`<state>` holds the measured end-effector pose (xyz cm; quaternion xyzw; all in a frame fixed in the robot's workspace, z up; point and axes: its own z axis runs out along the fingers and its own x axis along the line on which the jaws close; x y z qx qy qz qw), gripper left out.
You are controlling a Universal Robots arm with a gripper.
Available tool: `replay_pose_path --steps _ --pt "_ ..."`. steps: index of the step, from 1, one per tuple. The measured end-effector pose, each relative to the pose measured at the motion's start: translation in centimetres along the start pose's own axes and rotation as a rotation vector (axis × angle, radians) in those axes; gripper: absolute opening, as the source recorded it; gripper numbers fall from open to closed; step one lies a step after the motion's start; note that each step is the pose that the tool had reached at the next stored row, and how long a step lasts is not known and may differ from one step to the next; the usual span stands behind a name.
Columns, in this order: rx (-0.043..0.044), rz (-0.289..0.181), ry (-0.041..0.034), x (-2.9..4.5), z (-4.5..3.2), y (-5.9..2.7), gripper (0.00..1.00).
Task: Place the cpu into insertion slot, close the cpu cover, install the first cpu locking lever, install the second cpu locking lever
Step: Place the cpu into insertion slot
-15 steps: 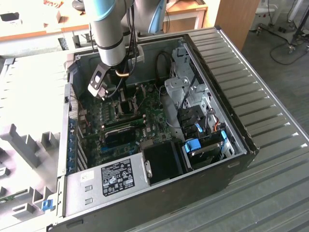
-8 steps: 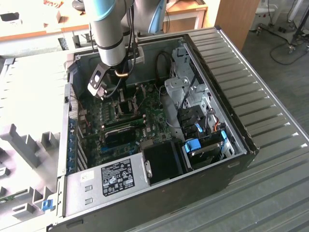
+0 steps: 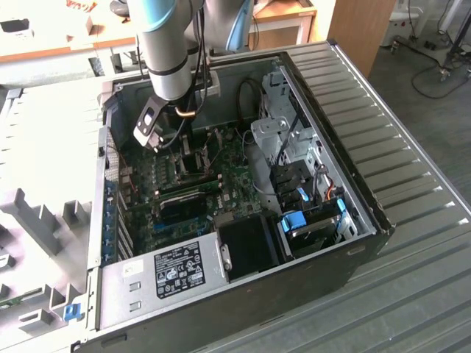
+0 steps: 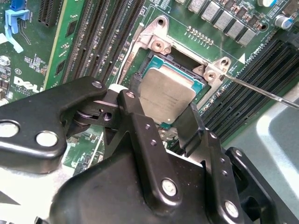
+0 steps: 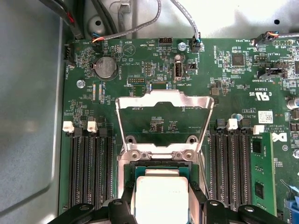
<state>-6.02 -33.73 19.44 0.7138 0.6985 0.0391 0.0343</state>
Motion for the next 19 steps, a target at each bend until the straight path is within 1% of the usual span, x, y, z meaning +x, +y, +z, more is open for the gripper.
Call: replay_pose_path --steps 17,19 --pt "0.0002 -0.014 0.0014 0.0 0.0 0.05 0.54" --pt "0.0003 -0.022 0.0023 0.0 0.0 0.05 0.54"
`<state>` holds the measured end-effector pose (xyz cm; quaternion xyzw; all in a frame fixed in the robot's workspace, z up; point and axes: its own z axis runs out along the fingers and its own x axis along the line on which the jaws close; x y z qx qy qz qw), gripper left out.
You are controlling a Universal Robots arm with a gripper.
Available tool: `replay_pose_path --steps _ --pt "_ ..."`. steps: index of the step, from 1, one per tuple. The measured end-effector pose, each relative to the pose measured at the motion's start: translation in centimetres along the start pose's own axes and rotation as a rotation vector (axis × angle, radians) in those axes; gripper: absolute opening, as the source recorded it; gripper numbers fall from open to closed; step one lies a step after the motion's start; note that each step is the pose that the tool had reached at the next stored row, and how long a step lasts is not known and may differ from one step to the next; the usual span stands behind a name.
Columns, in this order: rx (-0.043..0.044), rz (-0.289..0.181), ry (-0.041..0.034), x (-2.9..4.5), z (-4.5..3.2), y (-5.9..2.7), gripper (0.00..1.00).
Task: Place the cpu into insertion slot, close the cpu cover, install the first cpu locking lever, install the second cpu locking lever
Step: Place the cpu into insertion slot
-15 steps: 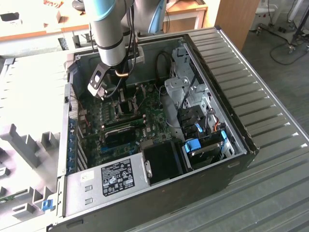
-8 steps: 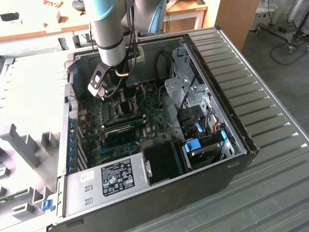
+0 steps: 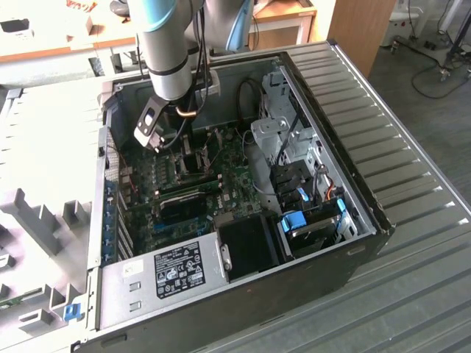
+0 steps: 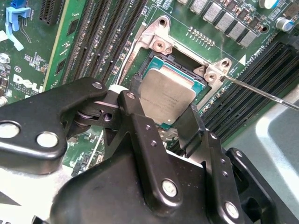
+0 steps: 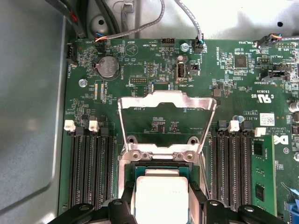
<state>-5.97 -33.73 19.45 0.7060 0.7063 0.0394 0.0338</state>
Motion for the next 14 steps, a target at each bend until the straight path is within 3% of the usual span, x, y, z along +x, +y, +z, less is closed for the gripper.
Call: replay_pose_path --steps 14 --pt "0.0 -0.008 0.0008 0.0 0.09 0.02 0.54"
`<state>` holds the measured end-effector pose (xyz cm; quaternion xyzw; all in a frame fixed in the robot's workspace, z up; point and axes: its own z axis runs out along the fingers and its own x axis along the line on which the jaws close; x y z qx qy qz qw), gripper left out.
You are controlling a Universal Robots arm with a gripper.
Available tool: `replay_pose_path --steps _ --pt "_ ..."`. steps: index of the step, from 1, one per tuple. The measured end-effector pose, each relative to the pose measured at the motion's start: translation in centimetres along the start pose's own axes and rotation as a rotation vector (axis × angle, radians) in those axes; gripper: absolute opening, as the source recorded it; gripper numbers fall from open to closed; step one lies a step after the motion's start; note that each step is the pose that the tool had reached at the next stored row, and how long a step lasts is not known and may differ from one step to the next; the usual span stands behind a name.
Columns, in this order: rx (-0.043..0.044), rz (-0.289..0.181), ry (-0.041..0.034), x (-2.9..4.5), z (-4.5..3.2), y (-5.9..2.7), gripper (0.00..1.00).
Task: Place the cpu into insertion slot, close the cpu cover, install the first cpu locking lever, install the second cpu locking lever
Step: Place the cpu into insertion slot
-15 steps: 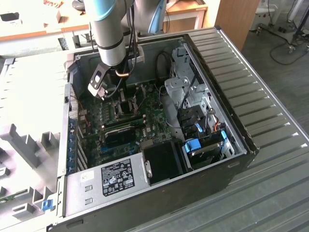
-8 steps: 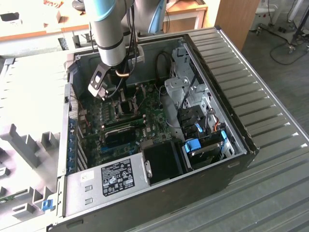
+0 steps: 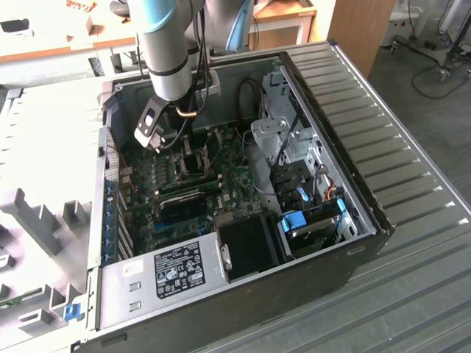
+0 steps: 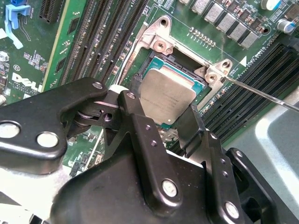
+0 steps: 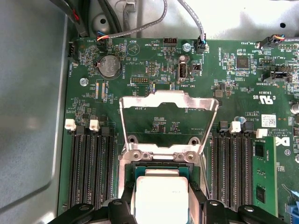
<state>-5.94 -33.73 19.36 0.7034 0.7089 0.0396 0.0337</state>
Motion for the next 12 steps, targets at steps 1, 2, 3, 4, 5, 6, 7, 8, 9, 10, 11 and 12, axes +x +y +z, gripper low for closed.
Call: replay_pose_path --steps 1,2,3,4,5,6,7,8,9,10,11,12 --pt "0.0 0.0 0.0 0.0 0.0 0.0 0.54" --pt "0.0 0.0 -0.0001 0.0 0.0 0.0 0.54" --pt "0.0 0.0 -0.0001 0.0 0.01 0.0 0.54" --pt "0.0 0.0 0.0001 0.0 0.03 0.0 0.54" --pt "0.0 0.0 -0.0001 0.0 0.03 0.0 0.54" --pt "0.0001 0.0 -0.0002 0.0 0.04 0.0 0.54" --pt "0.0001 0.0 -0.0002 0.0 0.06 0.0 0.54" --pt "0.0001 0.0 -0.0003 -0.01 0.08 -0.01 0.54" --pt "0.0002 0.0 -0.0004 -0.01 0.11 -0.01 0.54" --pt "0.0002 0.0 -0.0004 -0.01 0.13 -0.01 0.54" --pt "0.0003 0.0 -0.0005 -0.01 0.13 -0.01 0.54" --pt "0.0003 0.0 -0.0004 -0.01 0.14 -0.01 0.54"
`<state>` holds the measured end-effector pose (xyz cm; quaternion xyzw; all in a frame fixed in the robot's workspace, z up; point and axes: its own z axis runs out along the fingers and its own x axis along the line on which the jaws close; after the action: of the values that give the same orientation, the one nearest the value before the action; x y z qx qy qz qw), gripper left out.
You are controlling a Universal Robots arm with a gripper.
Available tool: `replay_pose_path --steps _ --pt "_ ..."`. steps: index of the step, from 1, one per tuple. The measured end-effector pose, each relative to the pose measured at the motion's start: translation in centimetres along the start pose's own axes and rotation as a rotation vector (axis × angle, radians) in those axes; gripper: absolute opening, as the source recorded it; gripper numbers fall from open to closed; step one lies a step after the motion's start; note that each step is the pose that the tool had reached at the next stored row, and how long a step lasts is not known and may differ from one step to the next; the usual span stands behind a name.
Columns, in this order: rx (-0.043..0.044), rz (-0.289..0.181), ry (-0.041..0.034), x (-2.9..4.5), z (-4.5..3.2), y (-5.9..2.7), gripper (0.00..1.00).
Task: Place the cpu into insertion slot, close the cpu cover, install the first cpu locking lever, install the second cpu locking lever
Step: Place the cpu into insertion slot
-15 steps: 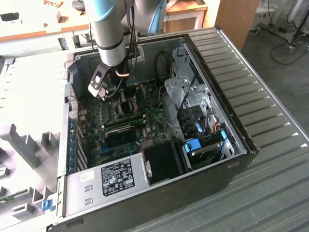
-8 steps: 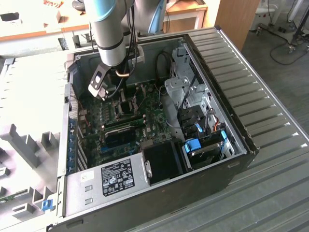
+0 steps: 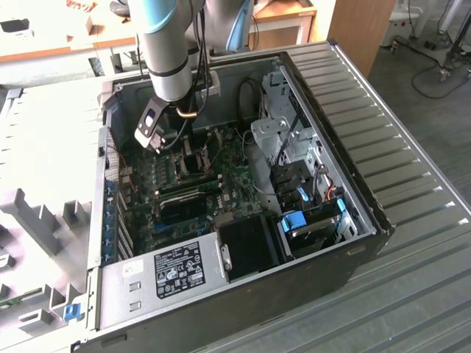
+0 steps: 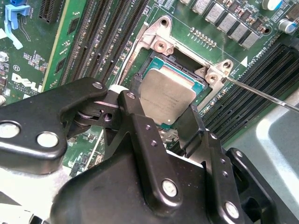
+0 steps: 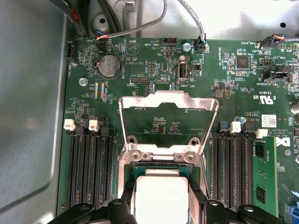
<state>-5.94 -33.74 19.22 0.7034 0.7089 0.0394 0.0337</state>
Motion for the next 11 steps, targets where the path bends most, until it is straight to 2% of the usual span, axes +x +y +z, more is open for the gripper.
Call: replay_pose_path --steps 11 --pt "-0.0002 0.0 0.0004 0.01 0.03 0.0 0.54"
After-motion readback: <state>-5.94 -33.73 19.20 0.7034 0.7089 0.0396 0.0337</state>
